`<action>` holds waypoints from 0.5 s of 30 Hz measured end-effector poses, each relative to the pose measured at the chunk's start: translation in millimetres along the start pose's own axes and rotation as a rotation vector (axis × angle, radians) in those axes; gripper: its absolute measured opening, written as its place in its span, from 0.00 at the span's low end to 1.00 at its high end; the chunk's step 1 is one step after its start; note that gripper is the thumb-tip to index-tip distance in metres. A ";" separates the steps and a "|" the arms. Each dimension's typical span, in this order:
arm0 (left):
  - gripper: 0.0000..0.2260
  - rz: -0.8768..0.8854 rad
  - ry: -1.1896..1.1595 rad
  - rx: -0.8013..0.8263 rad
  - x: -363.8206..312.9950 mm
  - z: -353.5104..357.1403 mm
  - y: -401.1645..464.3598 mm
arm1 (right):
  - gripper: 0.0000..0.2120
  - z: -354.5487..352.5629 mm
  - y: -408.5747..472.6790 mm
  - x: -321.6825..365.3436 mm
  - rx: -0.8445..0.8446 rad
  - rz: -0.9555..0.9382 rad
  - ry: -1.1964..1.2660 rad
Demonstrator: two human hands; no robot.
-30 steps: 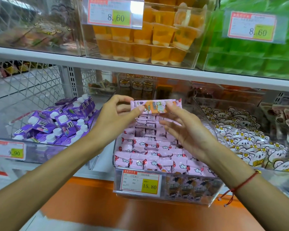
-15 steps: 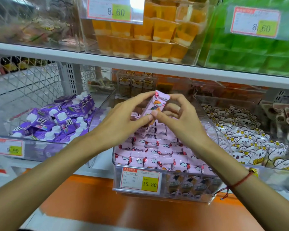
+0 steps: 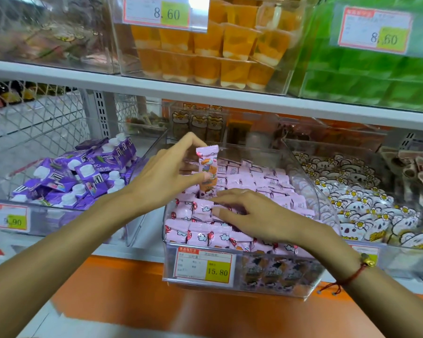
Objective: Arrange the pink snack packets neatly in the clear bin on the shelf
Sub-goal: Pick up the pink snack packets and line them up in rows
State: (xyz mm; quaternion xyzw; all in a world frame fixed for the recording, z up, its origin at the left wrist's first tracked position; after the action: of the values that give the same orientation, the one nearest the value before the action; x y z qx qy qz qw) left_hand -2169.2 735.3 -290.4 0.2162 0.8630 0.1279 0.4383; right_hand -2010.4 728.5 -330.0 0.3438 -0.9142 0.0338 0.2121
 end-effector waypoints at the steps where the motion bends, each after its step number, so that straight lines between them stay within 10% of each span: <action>1: 0.15 -0.001 -0.002 0.005 0.4 -0.6 -0.3 | 0.20 0.0 -0.1 0.6 -0.003 -0.004 -0.007; 15: 0.13 0.108 0.838 0.268 -7.8 9.0 21.1 | 0.20 0.6 0.0 0.3 -0.031 -0.010 -0.019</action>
State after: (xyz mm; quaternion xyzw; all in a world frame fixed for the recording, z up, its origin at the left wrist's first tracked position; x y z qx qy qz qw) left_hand -2152.3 750.2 -281.5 0.2452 0.9627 0.1142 0.0113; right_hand -2010.8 728.2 -330.4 0.3456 -0.9148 0.0152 0.2087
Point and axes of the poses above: each hand's wrist, its own y-axis towards the middle knuckle, its own z-axis out of the palm, x = y × z, the point moved 5 cm from there along y, towards the middle knuckle, and after that the axes turned 5 degrees about -z, right-handed, at the moved point
